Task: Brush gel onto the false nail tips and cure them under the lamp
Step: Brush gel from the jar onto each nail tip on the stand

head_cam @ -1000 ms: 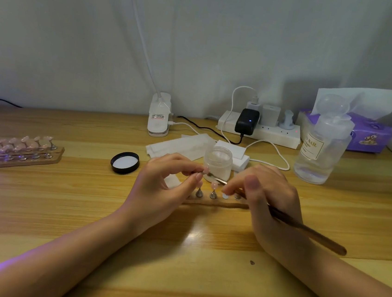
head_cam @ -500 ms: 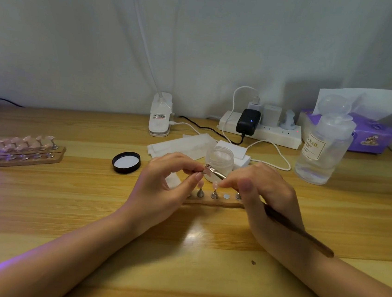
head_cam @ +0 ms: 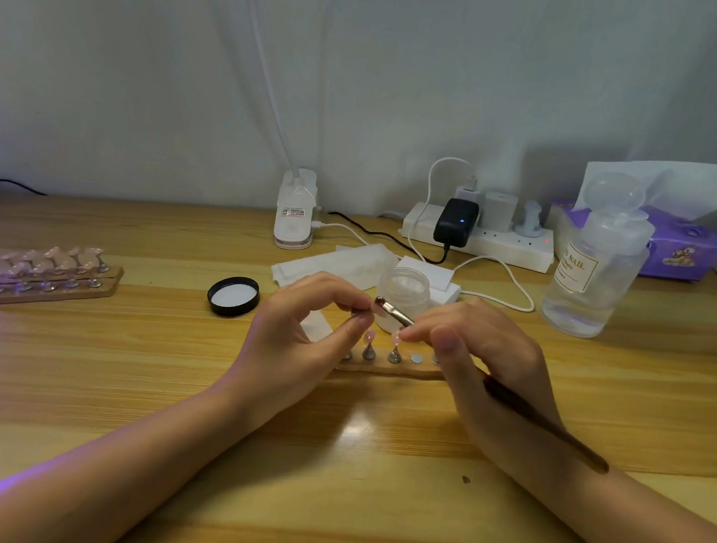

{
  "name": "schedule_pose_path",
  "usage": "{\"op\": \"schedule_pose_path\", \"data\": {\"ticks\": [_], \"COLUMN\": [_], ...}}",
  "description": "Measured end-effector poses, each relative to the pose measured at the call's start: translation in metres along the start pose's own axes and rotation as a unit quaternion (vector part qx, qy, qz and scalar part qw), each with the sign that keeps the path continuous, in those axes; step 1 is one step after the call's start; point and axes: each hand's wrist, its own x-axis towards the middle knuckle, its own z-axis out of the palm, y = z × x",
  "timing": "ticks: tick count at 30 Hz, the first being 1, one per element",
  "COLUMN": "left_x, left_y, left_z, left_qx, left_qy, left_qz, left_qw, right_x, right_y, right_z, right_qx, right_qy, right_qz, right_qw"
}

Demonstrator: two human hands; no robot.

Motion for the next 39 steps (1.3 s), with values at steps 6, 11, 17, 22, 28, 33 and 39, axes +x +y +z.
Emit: {"op": "schedule_pose_path", "data": {"ticks": [6, 11, 17, 22, 28, 33, 39], "left_x": [0.0002, 0.0004, 0.0002, 0.0009, 0.001, 0.0012, 0.0007], "left_y": [-0.0001, 0.0015, -0.0001, 0.001, 0.0, -0.001, -0.0008], "left_z": [-0.0002, 0.0004, 0.0001, 0.0009, 0.0005, 0.0018, 0.0011], "left_qx": [-0.012, -0.021, -0.021, -0.024, -0.022, -0.023, -0.021], "left_qy": [0.009, 0.008, 0.011, 0.009, 0.006, 0.008, 0.005], "left_qz": [-0.004, -0.006, -0.025, -0.024, -0.027, -0.026, -0.022], "left_qw": [1.0, 1.0, 0.999, 0.999, 0.999, 0.999, 1.0], "right_x": [-0.0004, 0.0009, -0.001, 0.0012, -0.0004, 0.0009, -0.0012], "right_y": [-0.0002, -0.003, -0.0017, -0.0038, -0.0016, -0.0001, -0.0021], "right_z": [-0.0018, -0.0007, -0.0016, -0.0016, 0.0002, -0.0009, 0.0006], "right_qx": [0.004, -0.037, -0.017, -0.011, -0.03, -0.017, -0.031], "right_qy": [0.036, 0.024, 0.028, 0.023, 0.015, 0.025, 0.002], "right_qz": [0.051, -0.036, 0.034, -0.002, 0.004, 0.023, -0.029], "right_qw": [0.998, 0.998, 0.999, 1.0, 0.999, 0.999, 0.999]}}
